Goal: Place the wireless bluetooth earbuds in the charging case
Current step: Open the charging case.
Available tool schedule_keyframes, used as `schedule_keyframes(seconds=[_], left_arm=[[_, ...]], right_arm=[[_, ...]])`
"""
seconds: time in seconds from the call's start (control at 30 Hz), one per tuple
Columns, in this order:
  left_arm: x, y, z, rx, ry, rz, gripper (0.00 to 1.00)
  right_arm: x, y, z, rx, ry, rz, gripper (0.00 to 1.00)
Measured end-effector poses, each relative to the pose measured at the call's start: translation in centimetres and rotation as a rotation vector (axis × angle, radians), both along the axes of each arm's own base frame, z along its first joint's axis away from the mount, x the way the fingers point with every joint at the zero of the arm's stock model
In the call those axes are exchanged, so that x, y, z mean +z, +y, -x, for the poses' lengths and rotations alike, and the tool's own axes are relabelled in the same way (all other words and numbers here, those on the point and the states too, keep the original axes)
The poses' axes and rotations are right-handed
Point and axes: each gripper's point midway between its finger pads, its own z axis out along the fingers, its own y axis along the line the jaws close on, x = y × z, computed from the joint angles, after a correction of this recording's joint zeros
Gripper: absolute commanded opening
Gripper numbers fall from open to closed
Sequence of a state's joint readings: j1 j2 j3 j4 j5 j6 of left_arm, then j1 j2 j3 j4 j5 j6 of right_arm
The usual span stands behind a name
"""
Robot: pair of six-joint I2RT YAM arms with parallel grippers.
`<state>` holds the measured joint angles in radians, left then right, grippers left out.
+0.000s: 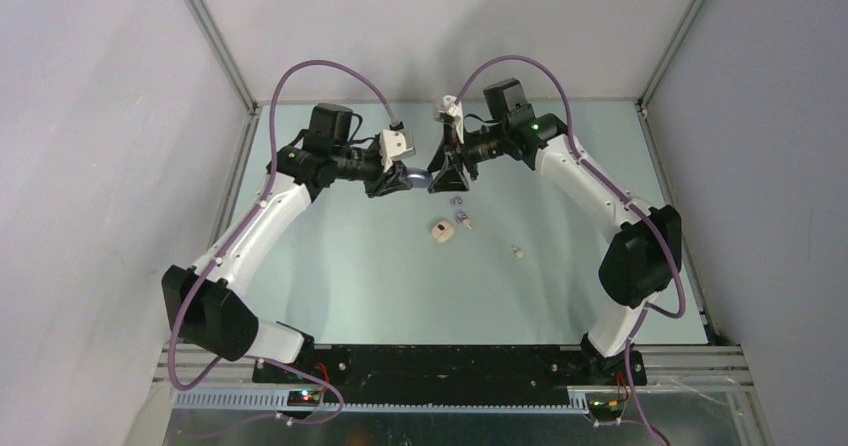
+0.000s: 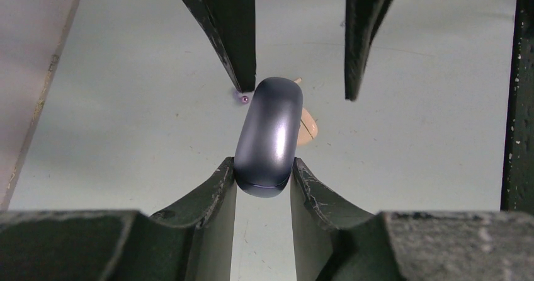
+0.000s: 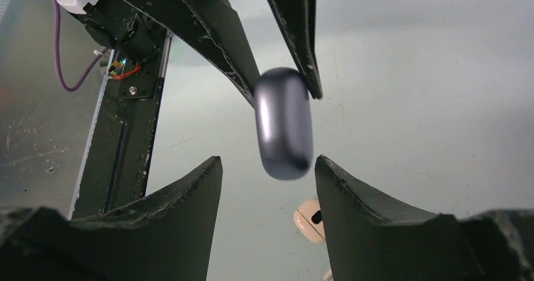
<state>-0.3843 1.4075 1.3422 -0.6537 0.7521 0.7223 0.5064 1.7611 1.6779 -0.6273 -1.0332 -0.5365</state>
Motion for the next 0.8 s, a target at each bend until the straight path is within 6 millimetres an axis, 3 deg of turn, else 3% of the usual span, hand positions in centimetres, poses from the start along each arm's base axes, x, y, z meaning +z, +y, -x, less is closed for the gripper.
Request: schedule_keyframes(seconds=[0.43,0.5,0.6,0.67,0.7,0.77,0.8], left_arm=[[0.7,-0.3,-0.5,0.021,-0.003,0.026,0.0],[0.9,-0.3,-0.6,0.022,-0.007,0.028,0.0],[1.0,-0.3,-0.7,0.032,0.007,0.028,0.01],[0.9,-0.3,-0.7,0.04,0.021,0.028,0.2],[0.8,-0.2,-0.6,0.047,0.032,0.025,0.37],[0.7,-0.1,-0.7,0.063,0.049,0.027,0.57],[0.8,-0.1,-0.7,0.074,0.058,0.032,0.61]], right_arm=[[-0.2,1.1,-0.9,-0.023,-0.006,-0.01,0.41],[-0.3,1.2,-1.0,-0.023,-0.005,-0.01,0.37],[-0.2,1.3,-1.1,-0.024,-0.014,-0.015,0.19],[-0.1,1.3,-1.2,-0.024,-0.022,-0.018,0.08],[-0.1,1.3,-1.3,-0.024,-0.022,-0.019,0.05],[0.0,1.2,-1.3,-0.023,-0.02,-0.023,0.01],[0.1,1.2,-1.2,-0.023,-0.013,-0.026,0.0]])
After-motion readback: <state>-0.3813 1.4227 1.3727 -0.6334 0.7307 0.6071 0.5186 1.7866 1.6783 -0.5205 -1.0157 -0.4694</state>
